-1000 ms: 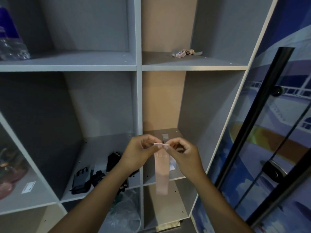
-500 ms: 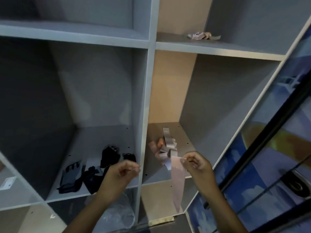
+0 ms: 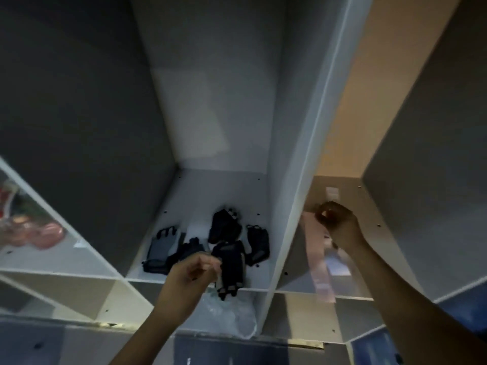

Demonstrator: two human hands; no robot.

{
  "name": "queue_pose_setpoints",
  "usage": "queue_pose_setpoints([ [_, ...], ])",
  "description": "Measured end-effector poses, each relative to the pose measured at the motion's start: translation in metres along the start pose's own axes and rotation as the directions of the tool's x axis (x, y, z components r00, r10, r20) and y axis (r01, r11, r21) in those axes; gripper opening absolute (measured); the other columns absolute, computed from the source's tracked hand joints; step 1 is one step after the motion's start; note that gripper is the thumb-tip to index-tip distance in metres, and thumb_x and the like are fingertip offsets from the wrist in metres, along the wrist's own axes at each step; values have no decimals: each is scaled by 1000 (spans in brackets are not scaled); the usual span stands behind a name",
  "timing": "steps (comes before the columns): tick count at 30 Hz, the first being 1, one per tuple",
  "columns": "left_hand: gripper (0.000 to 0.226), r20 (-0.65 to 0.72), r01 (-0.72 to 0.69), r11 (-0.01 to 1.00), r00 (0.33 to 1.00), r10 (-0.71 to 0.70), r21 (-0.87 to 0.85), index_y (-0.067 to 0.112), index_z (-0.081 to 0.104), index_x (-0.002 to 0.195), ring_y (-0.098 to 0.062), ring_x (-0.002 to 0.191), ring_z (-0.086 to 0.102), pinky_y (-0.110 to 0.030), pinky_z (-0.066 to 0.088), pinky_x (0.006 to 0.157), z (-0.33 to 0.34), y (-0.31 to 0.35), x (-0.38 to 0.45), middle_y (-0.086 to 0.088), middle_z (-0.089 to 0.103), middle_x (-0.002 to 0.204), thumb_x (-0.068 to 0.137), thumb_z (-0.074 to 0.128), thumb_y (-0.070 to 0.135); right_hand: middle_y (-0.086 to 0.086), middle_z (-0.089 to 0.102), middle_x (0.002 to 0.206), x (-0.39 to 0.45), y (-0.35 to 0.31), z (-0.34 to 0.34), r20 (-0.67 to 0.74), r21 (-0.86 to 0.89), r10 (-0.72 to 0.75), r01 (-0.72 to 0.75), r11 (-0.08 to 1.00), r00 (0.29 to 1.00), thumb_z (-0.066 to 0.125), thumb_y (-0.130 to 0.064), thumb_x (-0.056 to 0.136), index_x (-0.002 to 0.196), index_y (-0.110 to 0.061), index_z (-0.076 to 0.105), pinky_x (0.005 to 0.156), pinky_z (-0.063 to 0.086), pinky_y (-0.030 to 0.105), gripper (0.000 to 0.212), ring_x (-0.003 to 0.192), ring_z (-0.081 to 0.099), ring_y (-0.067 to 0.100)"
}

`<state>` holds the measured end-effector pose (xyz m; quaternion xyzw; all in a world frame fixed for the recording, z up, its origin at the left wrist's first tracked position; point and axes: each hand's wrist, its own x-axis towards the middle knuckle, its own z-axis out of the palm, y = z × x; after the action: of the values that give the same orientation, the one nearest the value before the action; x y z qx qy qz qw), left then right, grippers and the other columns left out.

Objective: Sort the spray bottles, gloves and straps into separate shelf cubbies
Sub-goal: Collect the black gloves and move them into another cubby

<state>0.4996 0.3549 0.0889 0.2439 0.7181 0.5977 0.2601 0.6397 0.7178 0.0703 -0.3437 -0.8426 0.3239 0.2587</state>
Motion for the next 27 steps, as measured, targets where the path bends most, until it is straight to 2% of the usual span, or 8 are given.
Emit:
queue_pose_setpoints([
  [4,16,-100,33,997,995,-26,64,8,73,82,-15,78,71,-19,54,71,-13,-18,6,-8,76,83,91,64,-1,-9,61,74,20,28,29,77,-98,64,-56,994,995,71,-21,90,91,-22,65,65,55,33,6,69,64,22],
  [8,14,-161,47,993,987,-29,111,9,73,86,-5,73,69,-11,51,66,-26,-31,4,-1,76,83,91,64,0,2,65,79,-1,9,26,-55,71,249,-245,967,967,75,-21,88,103,-18,58,54,45,19,23,67,65,20],
  [10,13,-172,72,990,984,-51,119,13,73,86,-7,75,70,-13,53,68,-36,-39,2,1,76,84,90,66,3,5,67,90,-50,2,23,-192,253,335,-283,925,922,73,-22,88,101,-22,58,62,47,20,20,78,65,21],
  [12,15,-171,103,985,982,-78,140,16,73,84,-10,77,71,-14,53,67,-47,-48,3,3,76,83,90,67,4,0,66,86,-121,-9,35,-247,245,305,-246,938,920,65,-37,92,94,-24,58,66,52,30,15,76,63,20],
  [14,15,-176,138,974,979,-106,179,17,73,83,-8,75,70,-11,52,64,-57,-58,6,6,76,81,89,68,5,-7,64,79,-187,-32,64,-145,198,261,-230,953,955,53,-52,89,86,-28,60,67,51,27,25,71,61,9],
  [17,14,-182,165,956,976,-122,242,19,73,83,-3,73,69,-17,53,69,-70,-75,10,11,74,79,89,69,7,-14,66,78,-229,-77,127,140,237,122,-153,959,983,70,-32,86,83,-32,64,62,48,14,6,70,63,2],
  [21,14,-204,177,925,973,-112,336,27,71,82,-3,79,69,-25,52,76,-87,-91,21,11,74,80,89,70,15,-11,58,87,-195,-118,207,212,9,-260,264,964,942,68,-33,83,89,-27,63,68,47,24,10,79,56,10],
  [27,23,-170,143,912,982,-82,385,33,69,81,1,79,67,-22,52,78,-101,-100,45,15,73,80,86,71,11,6,54,115,-122,-137,272,396,-524,-218,414,744,892,68,-59,70,110,-27,67,84,40,47,52,107,46,30],
])
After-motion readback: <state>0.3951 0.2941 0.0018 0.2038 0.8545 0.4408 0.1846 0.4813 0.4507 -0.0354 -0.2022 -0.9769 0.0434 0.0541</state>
